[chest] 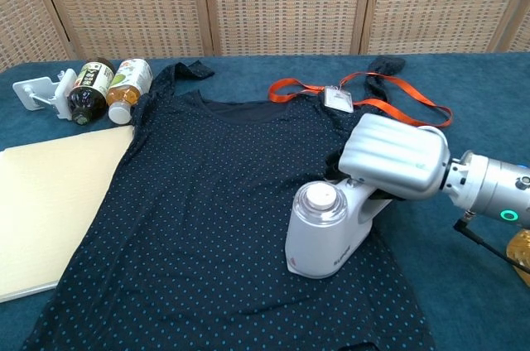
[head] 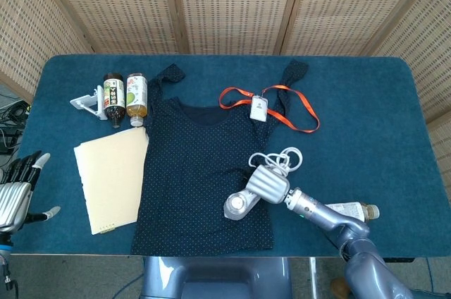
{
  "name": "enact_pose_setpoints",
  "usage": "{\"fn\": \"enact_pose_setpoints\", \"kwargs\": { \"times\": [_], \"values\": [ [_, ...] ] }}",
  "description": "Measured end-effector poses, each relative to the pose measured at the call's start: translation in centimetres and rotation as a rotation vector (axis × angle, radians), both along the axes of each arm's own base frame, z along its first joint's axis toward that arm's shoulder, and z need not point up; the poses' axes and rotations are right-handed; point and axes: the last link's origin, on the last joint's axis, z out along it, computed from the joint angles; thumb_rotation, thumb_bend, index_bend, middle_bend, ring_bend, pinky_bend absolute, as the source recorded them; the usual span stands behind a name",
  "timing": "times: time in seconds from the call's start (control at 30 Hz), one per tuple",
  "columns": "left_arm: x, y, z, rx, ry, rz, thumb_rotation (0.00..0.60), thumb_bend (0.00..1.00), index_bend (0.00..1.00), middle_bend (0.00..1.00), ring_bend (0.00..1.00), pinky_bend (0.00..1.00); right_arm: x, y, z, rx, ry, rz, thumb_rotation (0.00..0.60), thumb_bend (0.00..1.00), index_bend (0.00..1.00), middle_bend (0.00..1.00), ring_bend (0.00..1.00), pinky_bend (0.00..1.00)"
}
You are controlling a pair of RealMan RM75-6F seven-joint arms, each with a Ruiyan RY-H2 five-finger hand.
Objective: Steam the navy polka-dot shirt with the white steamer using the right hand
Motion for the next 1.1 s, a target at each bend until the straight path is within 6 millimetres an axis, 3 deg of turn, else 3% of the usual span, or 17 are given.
{"fn": "enact_pose_setpoints", "kwargs": {
  "times": [0.23,0.4,0.53,0.73,0.93,1.1],
  "values": [
    [0.0,-0.1,-0.1,-0.002,0.0,-0.002,0.6,0.0,0.0,0.0,0.0,0.0,-0.1,-0.9,1.4,-0.035,-0.018,-0.003,0.6,1.0,0.86,0.7,0.8,1.0],
    [0.0,-0.1,-0.1,-0.002,0.0,0.0,0.6,0.0,0.0,0.0,0.0,0.0,0.5,-3.2,3.4,-0.117,-0.057,-0.034,0.6,1.0,0.86,0.7,0.8,1.0],
    [0.0,0.0,0.0,0.002,0.002,0.001,0.6,0.0,0.0,0.0,0.0,0.0,0.3,-6.1,6.1,-0.23,-0.066,-0.107,0.6,1.0,0.86,0.7,0.8,1.0],
    [-0.1,0.1,-0.2,-0.005,0.006,0.007,0.6,0.0,0.0,0.0,0.0,0.0,-1.9,-9.7,11.0,-0.389,-0.032,-0.247,0.6,1.0,0.86,0.7,0.8,1.0],
    [-0.1,0.3,-0.6,-0.014,0.007,0.011,0.6,0.0,0.0,0.0,0.0,0.0,-4.2,-10.2,12.4,-0.43,0.031,-0.328,0.6,1.0,0.86,0.7,0.8,1.0],
    [-0.1,0.5,-0.8,-0.02,0.013,0.012,0.6,0.0,0.0,0.0,0.0,0.0,-6.4,-9.4,12.0,-0.41,0.084,-0.389,0.6,1.0,0.86,0.7,0.8,1.0]
  ]
}}
